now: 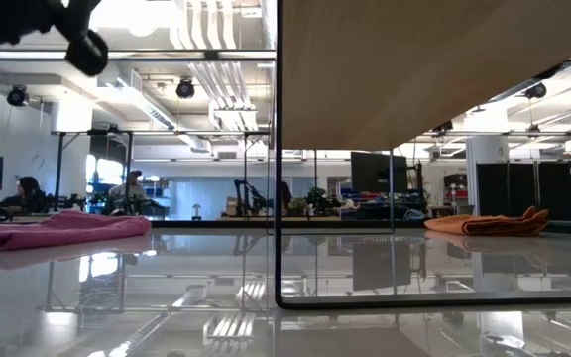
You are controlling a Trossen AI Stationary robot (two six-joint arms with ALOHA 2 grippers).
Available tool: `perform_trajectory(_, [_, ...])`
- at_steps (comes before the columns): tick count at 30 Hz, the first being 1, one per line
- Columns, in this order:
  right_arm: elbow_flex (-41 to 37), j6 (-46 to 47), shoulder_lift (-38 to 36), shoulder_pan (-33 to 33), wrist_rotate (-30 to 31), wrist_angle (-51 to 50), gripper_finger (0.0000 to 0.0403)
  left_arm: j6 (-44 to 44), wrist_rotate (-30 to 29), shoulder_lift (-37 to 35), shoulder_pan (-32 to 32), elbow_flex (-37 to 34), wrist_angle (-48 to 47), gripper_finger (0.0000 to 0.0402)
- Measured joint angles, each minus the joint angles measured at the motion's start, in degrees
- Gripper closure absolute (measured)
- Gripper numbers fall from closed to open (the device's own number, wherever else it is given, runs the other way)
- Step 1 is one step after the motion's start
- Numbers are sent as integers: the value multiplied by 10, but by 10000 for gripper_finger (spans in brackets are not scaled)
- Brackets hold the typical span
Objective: Stack small to large cups/mugs on shelf
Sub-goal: Return to Home Position
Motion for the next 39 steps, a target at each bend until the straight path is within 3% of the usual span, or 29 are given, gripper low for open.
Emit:
perform_trajectory(8, [-76, 8, 0, 0, 4, 93, 308, -73, 15, -111, 0, -132, 99, 316])
perform_trajectory(14, [-164, -15, 0, 0, 2, 236, 313, -106, 25, -102, 0, -130, 78, 316])
perform_trajectory(22, [-170, -25, 0, 0, 10, 217, 312, -106, 27, -85, 0, -132, 58, 316])
perform_trajectory(24, [-170, -16, 0, 0, 41, 176, 313, -106, 27, -80, 0, -132, 57, 316])
perform_trajectory(27, [-170, 19, 1, -1, 144, 83, 317, -106, 26, -73, 0, -132, 58, 316])
perform_trajectory(33, [-169, 34, 6, -1, 361, 73, 321, -105, 25, -61, 0, -132, 57, 316])
perform_trajectory(36, [-169, -5, 6, -1, 406, 70, 318, -105, 25, -56, 0, -133, 59, 316])
perform_trajectory(39, [-169, -39, 6, -1, 405, 70, 316, -105, 25, -51, 0, -133, 61, 316])
